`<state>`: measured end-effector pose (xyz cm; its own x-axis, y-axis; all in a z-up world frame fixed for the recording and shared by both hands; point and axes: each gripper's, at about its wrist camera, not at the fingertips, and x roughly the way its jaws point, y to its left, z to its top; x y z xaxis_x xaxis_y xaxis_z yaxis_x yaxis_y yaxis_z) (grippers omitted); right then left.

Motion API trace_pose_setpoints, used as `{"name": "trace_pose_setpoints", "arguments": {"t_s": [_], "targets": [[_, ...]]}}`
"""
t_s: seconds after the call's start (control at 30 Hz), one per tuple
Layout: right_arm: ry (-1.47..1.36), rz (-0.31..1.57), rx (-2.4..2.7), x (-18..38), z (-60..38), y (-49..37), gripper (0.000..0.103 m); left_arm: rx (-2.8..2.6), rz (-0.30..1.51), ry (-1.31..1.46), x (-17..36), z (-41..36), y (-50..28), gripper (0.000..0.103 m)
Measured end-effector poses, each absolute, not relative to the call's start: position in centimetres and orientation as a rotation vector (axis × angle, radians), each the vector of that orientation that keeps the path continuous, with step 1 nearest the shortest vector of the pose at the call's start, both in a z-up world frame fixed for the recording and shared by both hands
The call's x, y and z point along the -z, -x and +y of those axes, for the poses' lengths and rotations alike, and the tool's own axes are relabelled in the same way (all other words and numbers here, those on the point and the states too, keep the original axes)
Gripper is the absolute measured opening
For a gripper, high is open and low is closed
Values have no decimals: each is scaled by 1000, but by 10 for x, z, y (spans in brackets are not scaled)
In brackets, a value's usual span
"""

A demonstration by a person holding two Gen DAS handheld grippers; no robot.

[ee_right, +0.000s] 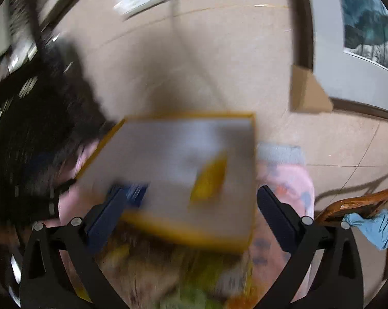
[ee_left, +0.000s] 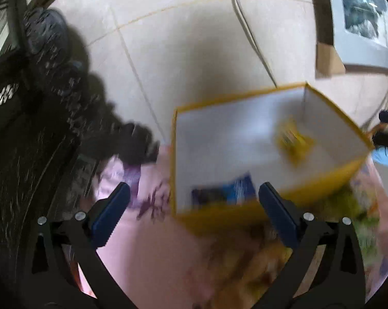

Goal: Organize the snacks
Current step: 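Drop the blue bag into the yellow box with the left tool while the right tool drops its bag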

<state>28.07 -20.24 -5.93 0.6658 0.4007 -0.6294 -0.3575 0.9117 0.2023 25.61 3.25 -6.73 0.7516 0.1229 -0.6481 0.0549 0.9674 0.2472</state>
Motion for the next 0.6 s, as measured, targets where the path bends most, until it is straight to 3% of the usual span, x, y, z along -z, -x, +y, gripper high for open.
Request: {"name": "trace_pose_setpoints", "arguments": {"t_s": [0.17, 0.37, 0.4, 0.43, 0.5, 0.6], "targets": [[230, 792, -635, 105, -147, -229, 102, -45, 780, -292, 90, 38, -220, 101], [189, 958, -707, 164, -117, -253, 101, -35, 858, -292, 119, 37, -215, 101], [163, 970, -701, 167, -118, -257, 84, -46, 866, -311, 122, 37, -216, 101], [133, 979, -694, 167, -119, -259, 75, -48, 869, -325, 124, 36, -218, 101], [94, 1006, -691, 166, -122, -264, 67, -50, 872, -349, 127, 33, -218, 101], [48, 1019, -682, 160, -128, -264, 65, -32, 861, -356, 128, 30, -217, 101]]}}
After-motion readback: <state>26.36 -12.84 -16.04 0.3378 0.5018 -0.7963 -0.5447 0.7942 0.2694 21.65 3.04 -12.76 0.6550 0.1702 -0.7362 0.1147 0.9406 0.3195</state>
